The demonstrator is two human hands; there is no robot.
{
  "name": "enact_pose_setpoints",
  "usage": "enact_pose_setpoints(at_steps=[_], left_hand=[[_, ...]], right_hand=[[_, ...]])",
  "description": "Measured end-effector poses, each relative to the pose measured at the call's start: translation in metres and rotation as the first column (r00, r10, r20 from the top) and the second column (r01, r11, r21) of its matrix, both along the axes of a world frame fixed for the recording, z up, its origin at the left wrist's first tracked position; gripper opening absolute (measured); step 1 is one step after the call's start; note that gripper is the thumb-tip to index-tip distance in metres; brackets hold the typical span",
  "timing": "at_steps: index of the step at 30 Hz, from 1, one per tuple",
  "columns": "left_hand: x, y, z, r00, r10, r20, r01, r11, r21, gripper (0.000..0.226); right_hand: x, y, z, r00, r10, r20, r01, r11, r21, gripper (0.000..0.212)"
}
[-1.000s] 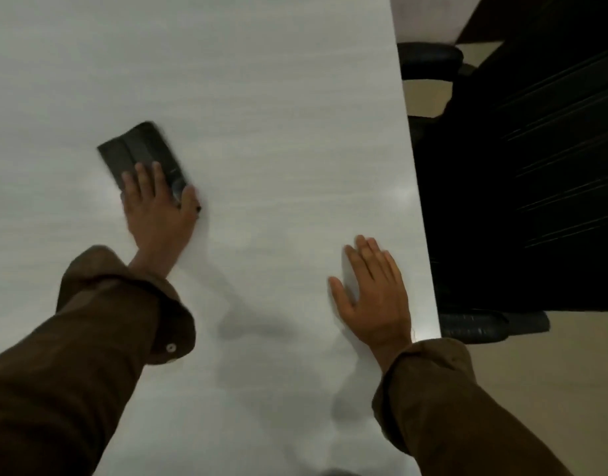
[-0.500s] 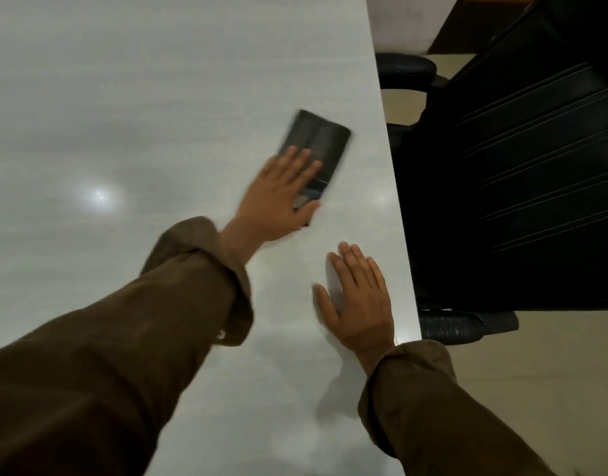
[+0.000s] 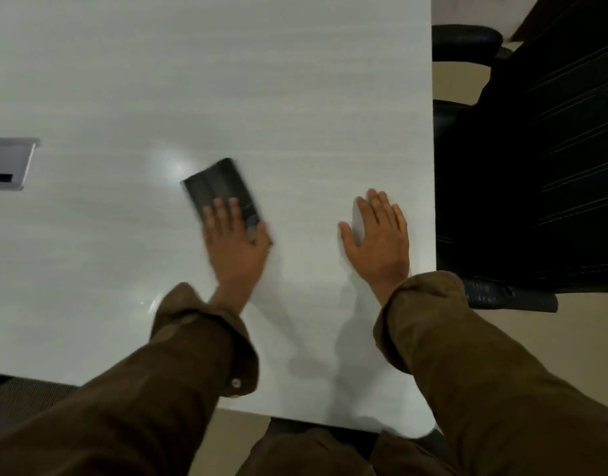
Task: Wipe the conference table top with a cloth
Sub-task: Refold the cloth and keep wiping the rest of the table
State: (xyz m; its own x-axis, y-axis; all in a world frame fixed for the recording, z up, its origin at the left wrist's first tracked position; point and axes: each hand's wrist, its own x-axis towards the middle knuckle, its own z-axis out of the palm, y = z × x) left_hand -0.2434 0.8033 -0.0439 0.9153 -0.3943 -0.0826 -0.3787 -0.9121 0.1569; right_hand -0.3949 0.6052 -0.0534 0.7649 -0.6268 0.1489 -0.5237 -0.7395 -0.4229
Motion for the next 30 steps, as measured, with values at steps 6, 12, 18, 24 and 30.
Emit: enact_pose_setpoints(at_steps=[6,12,18,24,30], left_hand=[[-0.1,0.048,0.008,0.949,-0.313,-0.036,0.313,0.95,0.0,0.071],[-0.167,0.173,0.015,0.987,0.128,-0.102,-0.122,0.991,0.058,0.074],[-0.16,0.141,0.016,0.94,0.32,-0.115,-0.315,0.947,0.057,0.079],[-0.134,0.022,0.016,0.988,0.081,-0.135,-0.082,0.997,-0.002,0.08],[-0.152,0.055,0.018,0.904,-0.409,-0.124,0.422,0.901,0.103,0.073]], right_hand=[[-0.027,-0.013,0.001,0.981,0.194,0.016,-0.195,0.981,0.02,0.051],[-0.039,-0.009,0.006,0.979,0.203,-0.025,-0.203,0.979,0.004,0.056],[-0.041,-0.007,0.012,0.967,0.236,-0.095,-0.236,0.972,0.013,0.06],[-0.071,0.004,0.015,0.96,0.236,-0.151,-0.233,0.972,0.037,0.06],[-0.104,0.035,0.014,0.968,0.123,-0.217,-0.114,0.992,0.055,0.062]])
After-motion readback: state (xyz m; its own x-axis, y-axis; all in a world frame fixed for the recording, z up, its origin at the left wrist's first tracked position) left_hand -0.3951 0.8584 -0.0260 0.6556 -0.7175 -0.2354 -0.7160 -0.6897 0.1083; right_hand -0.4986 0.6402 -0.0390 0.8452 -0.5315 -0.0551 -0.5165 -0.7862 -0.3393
